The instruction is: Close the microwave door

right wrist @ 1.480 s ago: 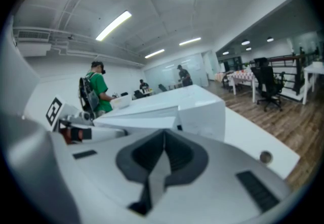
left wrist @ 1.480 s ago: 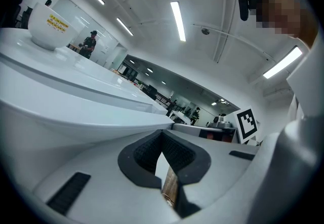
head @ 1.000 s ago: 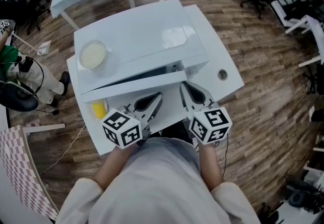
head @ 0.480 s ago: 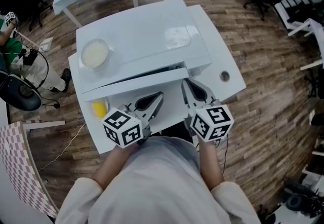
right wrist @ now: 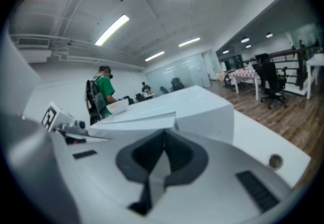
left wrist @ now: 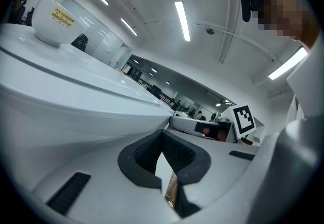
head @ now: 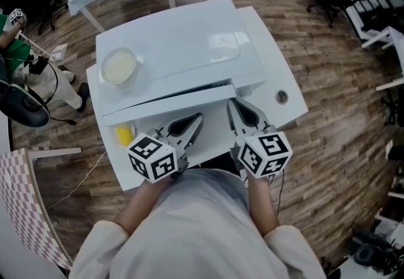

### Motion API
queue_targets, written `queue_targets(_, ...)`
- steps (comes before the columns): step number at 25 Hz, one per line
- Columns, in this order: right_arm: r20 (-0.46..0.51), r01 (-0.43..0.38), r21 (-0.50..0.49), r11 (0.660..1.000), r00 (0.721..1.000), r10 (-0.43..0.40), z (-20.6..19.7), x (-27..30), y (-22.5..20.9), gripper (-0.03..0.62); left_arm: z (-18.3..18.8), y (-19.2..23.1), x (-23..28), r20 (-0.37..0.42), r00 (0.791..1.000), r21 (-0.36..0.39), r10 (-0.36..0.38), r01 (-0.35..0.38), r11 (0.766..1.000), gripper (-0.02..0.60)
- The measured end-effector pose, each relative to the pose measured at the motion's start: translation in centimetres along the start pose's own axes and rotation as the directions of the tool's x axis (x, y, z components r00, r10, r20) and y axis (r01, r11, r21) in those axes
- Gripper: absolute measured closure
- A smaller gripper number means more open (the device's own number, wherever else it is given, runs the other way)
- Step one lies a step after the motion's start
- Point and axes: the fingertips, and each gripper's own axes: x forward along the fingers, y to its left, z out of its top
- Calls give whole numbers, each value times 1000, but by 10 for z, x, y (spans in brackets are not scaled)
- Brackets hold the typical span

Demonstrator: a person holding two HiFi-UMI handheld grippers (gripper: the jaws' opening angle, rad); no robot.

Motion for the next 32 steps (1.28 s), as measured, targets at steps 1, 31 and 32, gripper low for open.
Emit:
queue_targets(1, 1, 5, -9, 1000, 1000, -5, 0, 0, 0, 571, 1, 1, 0, 3, 1000, 0, 3, -3, 1000, 569)
queue_targets(31, 20, 0, 13, 1000, 1000, -1, 6, 13, -4, 571, -3, -2, -3, 19, 999, -24, 29, -29, 999, 569)
queue_targets(32, 23, 6, 8, 1000, 1000, -6, 6, 15, -5, 571, -4, -4, -3, 19, 999, -25, 30, -29, 999, 569)
